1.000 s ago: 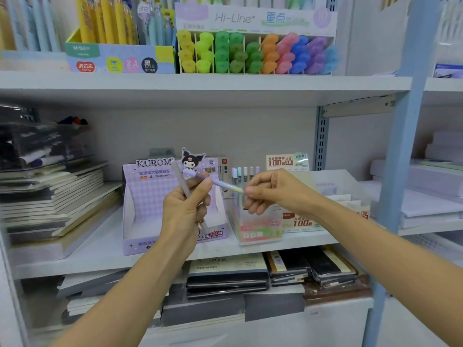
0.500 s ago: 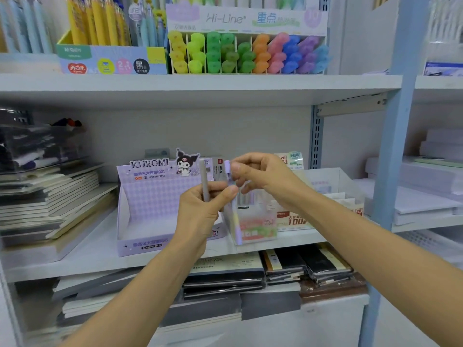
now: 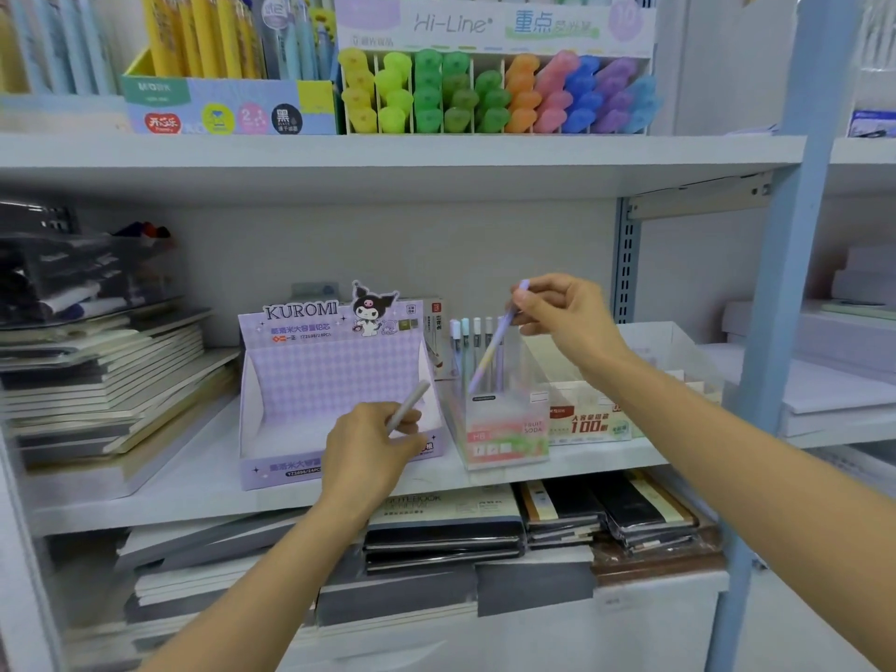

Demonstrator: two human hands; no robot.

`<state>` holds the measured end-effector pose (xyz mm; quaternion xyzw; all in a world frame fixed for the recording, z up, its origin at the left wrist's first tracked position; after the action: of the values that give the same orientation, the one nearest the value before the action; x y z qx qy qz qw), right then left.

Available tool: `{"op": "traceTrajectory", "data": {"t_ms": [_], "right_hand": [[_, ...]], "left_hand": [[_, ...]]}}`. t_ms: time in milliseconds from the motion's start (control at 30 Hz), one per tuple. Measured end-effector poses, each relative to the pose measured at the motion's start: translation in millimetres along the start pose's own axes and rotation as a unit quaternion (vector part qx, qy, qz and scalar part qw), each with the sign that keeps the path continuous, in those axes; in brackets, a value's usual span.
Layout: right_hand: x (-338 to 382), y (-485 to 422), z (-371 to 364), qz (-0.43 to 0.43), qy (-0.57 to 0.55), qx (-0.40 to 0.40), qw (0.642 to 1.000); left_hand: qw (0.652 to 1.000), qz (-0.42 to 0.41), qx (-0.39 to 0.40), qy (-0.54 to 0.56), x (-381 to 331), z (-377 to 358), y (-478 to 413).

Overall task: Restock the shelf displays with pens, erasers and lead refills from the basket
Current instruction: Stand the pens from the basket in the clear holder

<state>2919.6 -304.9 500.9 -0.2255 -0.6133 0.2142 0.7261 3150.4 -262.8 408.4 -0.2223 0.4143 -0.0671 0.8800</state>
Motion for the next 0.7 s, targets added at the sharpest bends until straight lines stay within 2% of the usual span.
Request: {"op": "traceTrajectory", "data": {"t_ms": [100, 200, 367, 567, 700], "right_hand": [[-21, 2, -9, 0.0, 0.051, 0.002, 0.999], [-33, 1, -13, 0.012, 0.053, -0.022, 0.998], [-33, -12, -17, 0.02, 0.049, -0.045, 0.998], [-31, -22, -29, 0.029, 0.139, 0.02, 0.99], [-30, -28, -31, 0.037, 0.164, 0.048, 0.985]], "left_hand": [[1.0, 0.011, -0.008, -0.007, 4, -2, 1], [1.0, 0.012, -0.008, 0.016, 5, -3, 2], [0.993, -0.016, 0.02, 0.111, -1, -5, 7], [0.952, -0.085, 0.105, 0.274, -23, -7, 3], [0.948, -0.103, 0.146, 0.265, -29, -13, -3]]}}
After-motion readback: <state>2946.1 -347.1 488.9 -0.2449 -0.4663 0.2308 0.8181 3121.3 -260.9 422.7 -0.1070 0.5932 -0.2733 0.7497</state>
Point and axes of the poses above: each hand's wrist, its own y-axis away from the middle knuckle, its own z-axis out of the back of the hand, x = y × z, the point moved 1 cm from there along -y, towards the middle knuckle, and after that the axes turned 4 degrees about x, right-handed, at the moved point
